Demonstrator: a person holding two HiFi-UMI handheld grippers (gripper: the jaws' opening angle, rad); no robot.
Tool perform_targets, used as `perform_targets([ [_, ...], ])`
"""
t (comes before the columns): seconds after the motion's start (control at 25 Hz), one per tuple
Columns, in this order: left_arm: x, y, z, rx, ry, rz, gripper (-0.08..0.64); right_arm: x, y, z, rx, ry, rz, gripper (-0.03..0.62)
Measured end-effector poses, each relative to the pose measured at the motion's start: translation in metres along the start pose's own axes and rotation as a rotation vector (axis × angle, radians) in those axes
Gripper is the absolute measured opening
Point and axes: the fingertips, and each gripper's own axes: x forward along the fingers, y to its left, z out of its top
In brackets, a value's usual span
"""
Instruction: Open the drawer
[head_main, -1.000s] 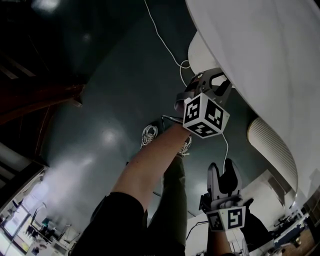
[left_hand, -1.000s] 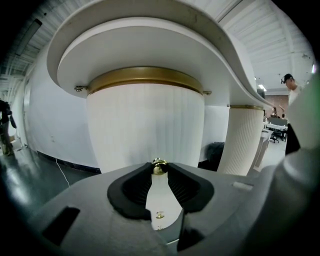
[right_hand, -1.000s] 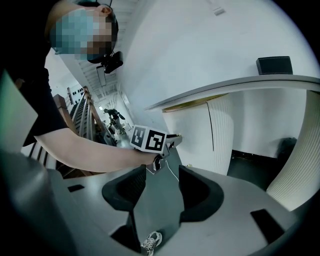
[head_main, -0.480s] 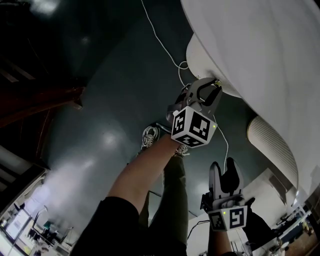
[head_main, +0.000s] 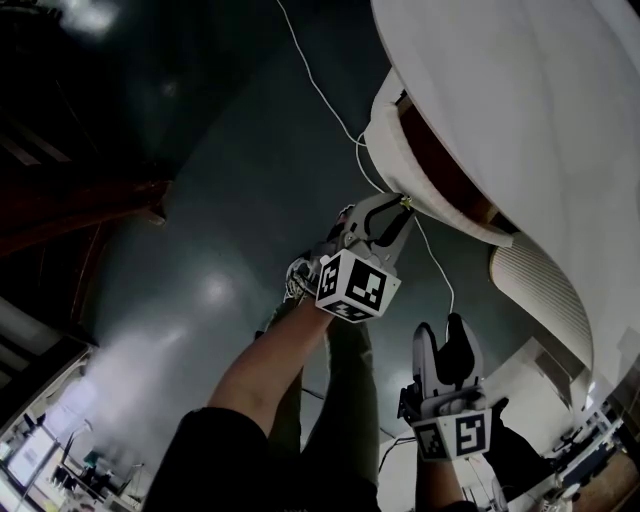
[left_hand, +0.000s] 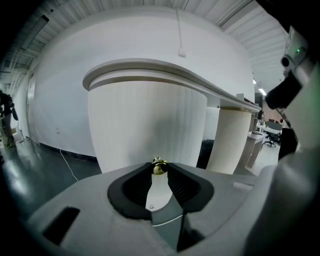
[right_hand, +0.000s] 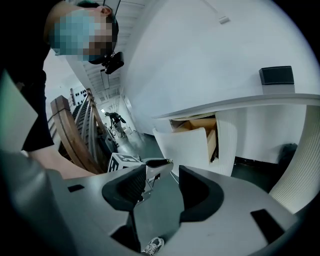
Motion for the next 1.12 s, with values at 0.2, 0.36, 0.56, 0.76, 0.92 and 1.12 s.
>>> perform_targets([
  [0.2, -0.025, -0.007, -0.013, -0.008, 0.023, -0.010, 0.101, -0.005, 0.015, 0.005, -0.004, -0.007, 0.006, 0.206],
  [0.36, -0.043, -0.011, -0.024, -0.009, 0.039, -0.022, 0.101, -0.007, 0.025, 0.004, -0.005, -0.007, 0.003, 0.206],
  [0.56, -0.061, -0.015, -0.035, -0.013, 0.063, -0.036, 0.101, -0.009, 0.039, 0.001, -0.002, -0.008, -0.002, 0.206],
  [0.76, -0.077, -0.021, -0.044, -0.010, 0.089, -0.059, 0.101, -0.008, 0.049, 0.003, 0.009, -0.014, 0.000, 0.206],
  [0.92, -0.090, -0.026, -0.053, -0.013, 0.106, -0.077, 0.101, -0.007, 0.057, 0.004, 0.009, -0.014, 0.004, 0.206],
  [1.12, -0.104, -0.028, -0.061, -0.021, 0.120, -0.092, 0.101, -0.003, 0.065, 0.005, -0.003, -0.009, 0.003, 0.206],
])
